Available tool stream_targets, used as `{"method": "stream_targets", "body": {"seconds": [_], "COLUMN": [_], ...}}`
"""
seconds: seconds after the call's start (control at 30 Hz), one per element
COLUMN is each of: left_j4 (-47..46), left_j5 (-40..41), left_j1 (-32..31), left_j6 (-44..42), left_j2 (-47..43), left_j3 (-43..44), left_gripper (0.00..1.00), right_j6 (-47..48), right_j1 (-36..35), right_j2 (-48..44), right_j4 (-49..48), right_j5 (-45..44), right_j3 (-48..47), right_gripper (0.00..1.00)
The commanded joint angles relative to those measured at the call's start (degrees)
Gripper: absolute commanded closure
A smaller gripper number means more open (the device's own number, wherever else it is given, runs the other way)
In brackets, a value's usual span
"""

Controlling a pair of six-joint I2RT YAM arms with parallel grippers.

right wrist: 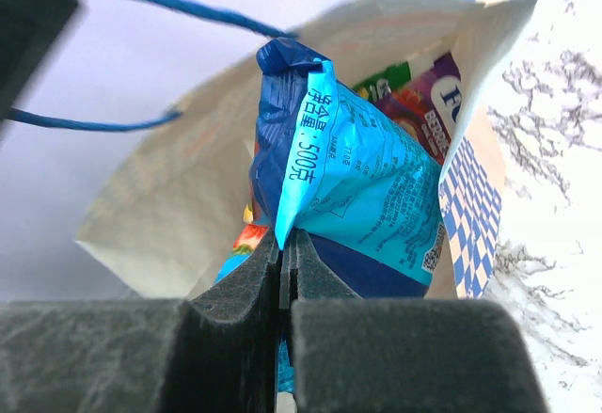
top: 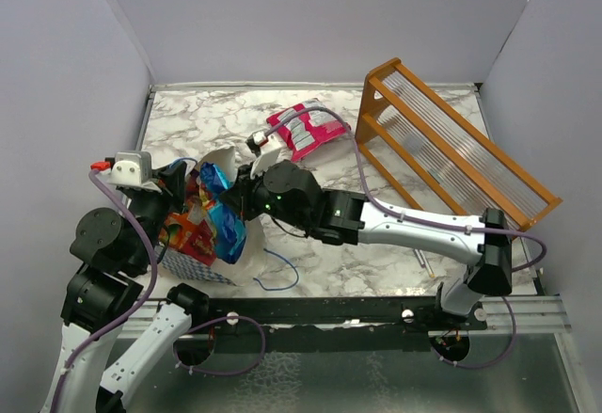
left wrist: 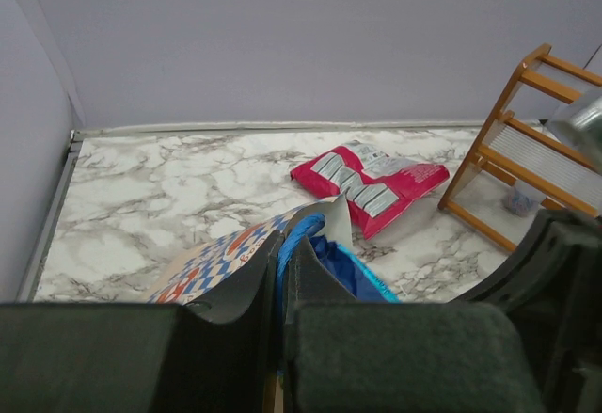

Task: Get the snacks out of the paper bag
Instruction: Take out the snack from the paper bag.

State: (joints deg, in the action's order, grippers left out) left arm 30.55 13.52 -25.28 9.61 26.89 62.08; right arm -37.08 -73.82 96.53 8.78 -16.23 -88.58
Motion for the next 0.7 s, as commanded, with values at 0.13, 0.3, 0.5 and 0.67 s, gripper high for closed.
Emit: {"method": "stream_targets", "body": {"seconds": [0.13,0.3,0.5,0.67], "left_j4": [-0.8,-1.0,-1.5,-1.7], "left_j5": [1.9,2.9,3.1,3.6], "left_j1": [-0.3,-0.3,-0.3,-0.3], "left_j6": [0.4,0.3,0.1,-0.4], "left_j2": [-0.6,-0.5,-0.1,0.0], "left_j3": [-0.4,-0.9,-1.2,-1.3], "left_gripper": [1.00,1.00,1.00,1.00], "right_j6": [7.4,13.6,18.9,18.1], "right_j1": [-0.3,-0.3,-0.3,-0.3], "right_j2": [-12.3,-19.7,-29.5,-36.6], "right_j4": [-10.4,-11.1,-11.0,-8.5], "right_j5": [-7.3,-15.6,-26.0,-38.7], "right_j3": [-3.6,-0.5,8.0,18.8], "right_gripper": [0.99,0.99,0.99,0.99]}}
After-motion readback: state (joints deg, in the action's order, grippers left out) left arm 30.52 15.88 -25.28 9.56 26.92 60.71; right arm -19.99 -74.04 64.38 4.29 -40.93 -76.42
